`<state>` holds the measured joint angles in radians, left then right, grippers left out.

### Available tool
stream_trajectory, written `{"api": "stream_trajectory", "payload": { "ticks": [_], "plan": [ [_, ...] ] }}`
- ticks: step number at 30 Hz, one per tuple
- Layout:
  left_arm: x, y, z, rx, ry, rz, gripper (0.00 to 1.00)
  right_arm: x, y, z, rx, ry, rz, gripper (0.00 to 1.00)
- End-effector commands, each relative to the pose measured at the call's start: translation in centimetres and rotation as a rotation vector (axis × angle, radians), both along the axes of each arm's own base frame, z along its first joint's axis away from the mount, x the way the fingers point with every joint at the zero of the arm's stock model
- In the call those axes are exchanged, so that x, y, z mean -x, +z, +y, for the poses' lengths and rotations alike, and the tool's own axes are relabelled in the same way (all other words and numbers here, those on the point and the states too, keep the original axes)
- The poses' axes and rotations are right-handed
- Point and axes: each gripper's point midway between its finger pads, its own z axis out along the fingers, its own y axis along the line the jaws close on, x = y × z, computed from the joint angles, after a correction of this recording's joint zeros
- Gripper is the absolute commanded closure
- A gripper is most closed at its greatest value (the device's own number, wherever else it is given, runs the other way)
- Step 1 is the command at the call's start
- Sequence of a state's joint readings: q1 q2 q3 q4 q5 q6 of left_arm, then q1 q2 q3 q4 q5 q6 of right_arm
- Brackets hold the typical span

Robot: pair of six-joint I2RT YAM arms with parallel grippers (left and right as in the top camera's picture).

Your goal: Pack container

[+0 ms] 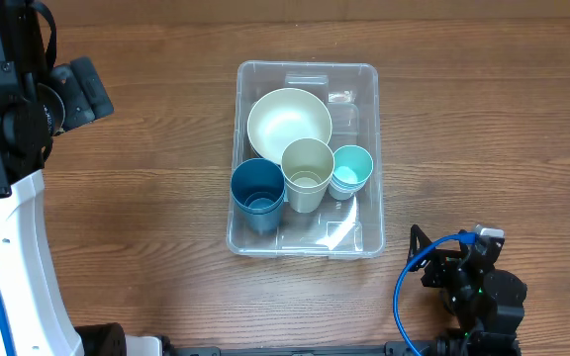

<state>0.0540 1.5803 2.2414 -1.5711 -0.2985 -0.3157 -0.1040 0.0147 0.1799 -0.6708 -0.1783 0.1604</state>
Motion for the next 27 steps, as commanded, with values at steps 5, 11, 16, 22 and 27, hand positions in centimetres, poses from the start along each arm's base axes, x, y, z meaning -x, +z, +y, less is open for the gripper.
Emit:
{"api": "stream_trajectory", "payload": {
  "ticks": [5,11,16,22,27],
  "plan": [
    [0.2,0.9,0.0,0.010,0.010,-0.035,0.00,0.0,-0.5,0.1,0.004,0.005,0.001,0.00],
    [0.3,0.9,0.0,0.009,0.010,-0.036,0.00,0.0,-0.5,0.1,0.004,0.005,0.001,0.00],
    [2.5,1.6,0.3,-0.034,-0.002,-0.063,0.00,0.0,-0.5,0.1,0.004,0.005,0.001,0.00],
    [3.2,0.6,-1.2,-0.081,-0.139,-0.340,0.00,0.0,-0.5,0.1,0.004,0.005,0.001,0.00],
    [5.4,-4.2,-2.2,-0.111,-0.216,-0.454,0.00,0.0,-0.5,0.1,0.004,0.005,0.001,0.00]
  ]
}}
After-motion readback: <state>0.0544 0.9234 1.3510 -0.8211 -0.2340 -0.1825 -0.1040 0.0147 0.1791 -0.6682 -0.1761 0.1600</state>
